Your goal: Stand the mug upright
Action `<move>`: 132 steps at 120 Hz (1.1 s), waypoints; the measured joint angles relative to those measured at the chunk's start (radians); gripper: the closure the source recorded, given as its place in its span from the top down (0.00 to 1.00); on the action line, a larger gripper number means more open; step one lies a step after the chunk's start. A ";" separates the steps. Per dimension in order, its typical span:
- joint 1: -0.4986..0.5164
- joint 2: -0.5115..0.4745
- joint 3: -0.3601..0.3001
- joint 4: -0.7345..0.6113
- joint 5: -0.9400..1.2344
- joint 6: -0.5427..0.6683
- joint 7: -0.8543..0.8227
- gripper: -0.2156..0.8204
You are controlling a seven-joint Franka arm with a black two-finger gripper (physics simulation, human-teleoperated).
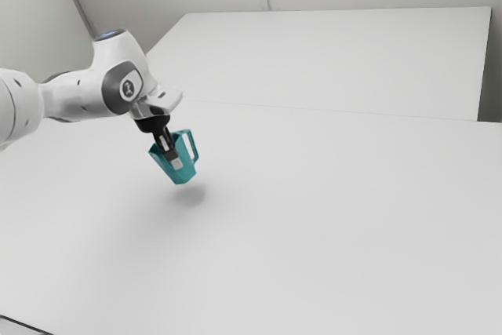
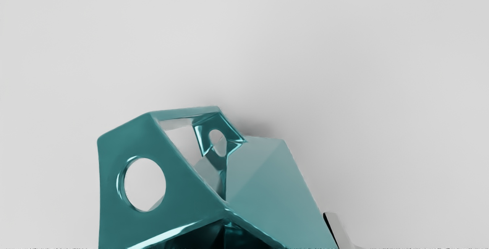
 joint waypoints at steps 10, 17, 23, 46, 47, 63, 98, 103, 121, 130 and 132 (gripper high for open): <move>-0.002 -0.006 -0.002 -0.037 0.045 0.059 -0.006 0.03; -0.004 -0.007 -0.006 -0.057 0.074 0.096 -0.010 0.03; -0.010 -0.008 -0.007 -0.073 0.097 0.125 -0.013 0.03; -0.034 -0.009 -0.017 -0.110 0.173 0.199 -0.030 0.03; -0.035 -0.009 -0.018 -0.112 0.175 0.201 -0.031 0.03; -0.045 -0.023 -0.018 -0.144 0.213 0.224 -0.047 0.03; -0.041 -0.030 -0.017 -0.199 0.259 0.271 -0.083 0.03; -0.040 -0.028 -0.017 -0.205 0.261 0.278 -0.087 0.03; -0.041 -0.023 -0.017 -0.215 0.265 0.295 -0.099 0.03; -0.043 -0.021 -0.017 -0.216 0.266 0.301 -0.105 0.03; -0.044 -0.020 -0.017 -0.217 0.266 0.302 -0.106 0.03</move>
